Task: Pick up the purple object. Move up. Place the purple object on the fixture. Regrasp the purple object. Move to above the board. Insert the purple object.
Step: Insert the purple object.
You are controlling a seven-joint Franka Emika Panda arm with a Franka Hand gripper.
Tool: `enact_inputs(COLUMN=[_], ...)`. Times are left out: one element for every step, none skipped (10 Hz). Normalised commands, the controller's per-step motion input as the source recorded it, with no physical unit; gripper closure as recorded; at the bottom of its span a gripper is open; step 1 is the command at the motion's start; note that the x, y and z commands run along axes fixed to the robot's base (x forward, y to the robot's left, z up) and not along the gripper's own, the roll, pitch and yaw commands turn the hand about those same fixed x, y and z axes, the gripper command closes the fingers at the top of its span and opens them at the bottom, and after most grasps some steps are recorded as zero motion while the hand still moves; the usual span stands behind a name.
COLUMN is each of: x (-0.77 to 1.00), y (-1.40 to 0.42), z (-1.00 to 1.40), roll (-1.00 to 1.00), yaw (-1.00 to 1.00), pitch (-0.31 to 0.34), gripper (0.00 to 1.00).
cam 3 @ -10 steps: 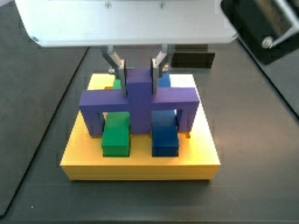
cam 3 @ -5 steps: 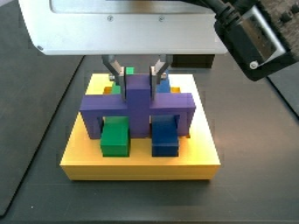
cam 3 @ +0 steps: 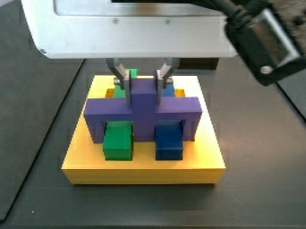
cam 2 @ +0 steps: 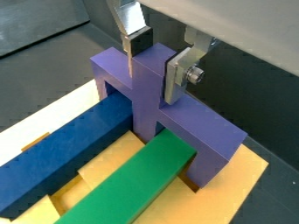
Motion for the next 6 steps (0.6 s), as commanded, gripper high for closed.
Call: enact_inputs(x=[0.24,0.17,0.0,0.0,0.0,0.0], y=[-0.15,0.0,0.11,0.17,0.21,0.13], z=[-0.03,-0.14,-0.13,-0.15,-0.16,-0.17], roll=[0.0,0.0,0.0,0.0,-0.02,-0.06], yaw=[-0.06,-0.07,-0.07,-0.09,-0.07,-0.03], pitch=[0.0,0.0,0.0,0.0,0.0,0.0], gripper=[1.0,1.0,1.0,1.0,1.0,1.0])
